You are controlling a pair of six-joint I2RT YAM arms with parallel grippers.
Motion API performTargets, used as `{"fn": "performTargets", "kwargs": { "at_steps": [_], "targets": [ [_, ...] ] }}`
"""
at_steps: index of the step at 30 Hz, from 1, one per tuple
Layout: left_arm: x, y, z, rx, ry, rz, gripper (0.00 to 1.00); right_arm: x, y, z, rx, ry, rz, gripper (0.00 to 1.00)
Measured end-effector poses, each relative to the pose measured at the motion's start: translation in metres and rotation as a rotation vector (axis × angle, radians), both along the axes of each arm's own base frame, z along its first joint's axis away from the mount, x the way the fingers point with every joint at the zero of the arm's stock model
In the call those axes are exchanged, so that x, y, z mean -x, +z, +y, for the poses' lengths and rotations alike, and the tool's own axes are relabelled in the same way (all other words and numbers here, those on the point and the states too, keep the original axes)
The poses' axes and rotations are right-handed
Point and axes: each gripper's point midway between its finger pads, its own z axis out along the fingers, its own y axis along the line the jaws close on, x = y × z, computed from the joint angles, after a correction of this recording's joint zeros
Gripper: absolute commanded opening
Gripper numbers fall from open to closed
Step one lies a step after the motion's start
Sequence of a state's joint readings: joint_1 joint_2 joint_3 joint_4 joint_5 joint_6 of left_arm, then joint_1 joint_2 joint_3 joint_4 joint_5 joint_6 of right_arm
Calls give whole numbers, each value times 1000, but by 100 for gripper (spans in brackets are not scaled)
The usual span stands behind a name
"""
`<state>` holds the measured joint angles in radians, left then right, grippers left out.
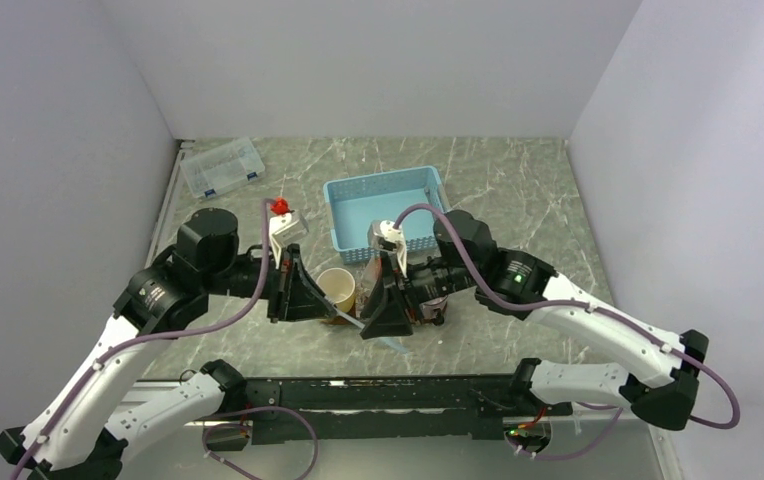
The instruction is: Prepare toiletry sets of a toothbrush and toothpaste on the tray
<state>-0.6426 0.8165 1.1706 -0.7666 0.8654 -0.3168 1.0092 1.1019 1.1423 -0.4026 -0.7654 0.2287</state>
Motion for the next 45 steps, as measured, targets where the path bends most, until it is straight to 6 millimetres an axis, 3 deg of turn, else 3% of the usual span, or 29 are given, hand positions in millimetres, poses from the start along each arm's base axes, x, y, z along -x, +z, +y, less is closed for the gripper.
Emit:
{"fn": "performTargets", "kwargs": {
  "at_steps": [13,21,29,34,45],
  "targets": [
    [-34,-30,6,-173,140,-13,0,-39,12,-41,55,-328,-179,56],
    [-58,-23,22,-249,292,-96,0,-47,16,-60,47,-427,-222,56],
    [-71,-40,36,-311,397,-111,0,-53,3,-62,82,-462,-218,56],
    [-75,-59,37,-346,418,-77,0,-55,-4,-63,97,-471,-215,56],
    [-92,-72,31,-359,462,-67,0,-52,-4,-68,86,-486,-204,56]
  ]
}}
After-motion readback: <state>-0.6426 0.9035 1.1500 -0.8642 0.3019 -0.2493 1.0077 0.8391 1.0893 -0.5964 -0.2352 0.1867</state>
